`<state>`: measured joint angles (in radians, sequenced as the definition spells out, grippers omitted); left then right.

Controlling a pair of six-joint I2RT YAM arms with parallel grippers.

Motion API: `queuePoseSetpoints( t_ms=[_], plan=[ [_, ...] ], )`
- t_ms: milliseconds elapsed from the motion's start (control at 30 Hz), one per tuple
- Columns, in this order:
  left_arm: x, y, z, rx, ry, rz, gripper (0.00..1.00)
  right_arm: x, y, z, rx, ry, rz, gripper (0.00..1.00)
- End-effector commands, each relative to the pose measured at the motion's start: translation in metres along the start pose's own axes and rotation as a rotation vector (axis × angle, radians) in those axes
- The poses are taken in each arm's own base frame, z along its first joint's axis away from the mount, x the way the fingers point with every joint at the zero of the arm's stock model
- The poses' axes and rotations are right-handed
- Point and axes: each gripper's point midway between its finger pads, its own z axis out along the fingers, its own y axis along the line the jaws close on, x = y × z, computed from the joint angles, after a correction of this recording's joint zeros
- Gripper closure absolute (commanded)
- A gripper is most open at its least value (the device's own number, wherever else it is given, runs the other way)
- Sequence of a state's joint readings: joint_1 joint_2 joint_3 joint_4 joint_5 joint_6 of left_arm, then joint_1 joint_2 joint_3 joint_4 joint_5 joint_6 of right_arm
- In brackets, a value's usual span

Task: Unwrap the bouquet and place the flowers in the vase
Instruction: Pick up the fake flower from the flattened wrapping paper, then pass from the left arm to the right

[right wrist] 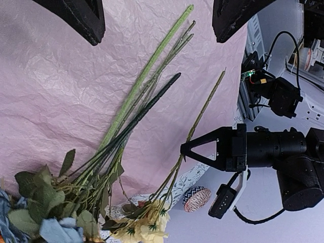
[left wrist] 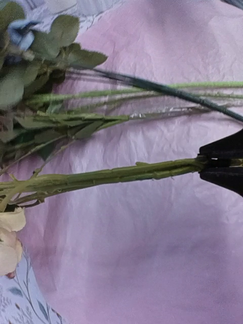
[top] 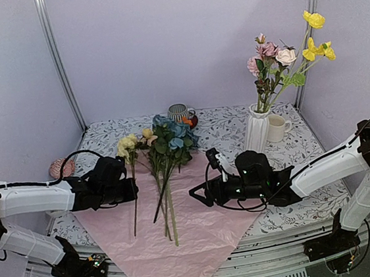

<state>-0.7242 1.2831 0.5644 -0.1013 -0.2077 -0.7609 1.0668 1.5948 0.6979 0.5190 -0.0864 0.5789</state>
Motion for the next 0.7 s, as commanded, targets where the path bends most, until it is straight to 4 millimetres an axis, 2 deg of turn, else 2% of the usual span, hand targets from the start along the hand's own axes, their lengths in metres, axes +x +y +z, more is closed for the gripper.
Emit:
queuePoseSetpoints(
  t_ms=[0,100,233,467,567,667],
  plan=[
    [-0.017,0.041,-0.014,-0.234,-0.060,-0.059,1.00,-0.007,0.010,0.003,-0.027,-0.018,-0.002,0.25],
    [-0.021,0.050,-0.022,-0.285,-0.087,-0.088,1.00,-0.008,0.010,0.002,-0.026,-0.021,-0.001,0.25],
    [-0.033,0.052,-0.039,-0.269,-0.164,-0.139,1.00,-0.007,0.009,0.002,-0.023,-0.022,0.003,0.25],
    [-0.073,0.042,-0.099,-0.106,-0.394,-0.187,1.00,-0.009,0.003,-0.001,0.011,-0.041,0.012,0.25],
    [-0.083,0.010,-0.123,0.125,-0.475,-0.095,1.00,-0.012,0.002,-0.004,0.021,-0.056,0.017,0.25],
    [-0.082,-0.034,-0.156,0.438,-0.544,0.029,1.00,-0.016,0.005,-0.007,0.006,-0.072,0.017,0.25]
  ],
)
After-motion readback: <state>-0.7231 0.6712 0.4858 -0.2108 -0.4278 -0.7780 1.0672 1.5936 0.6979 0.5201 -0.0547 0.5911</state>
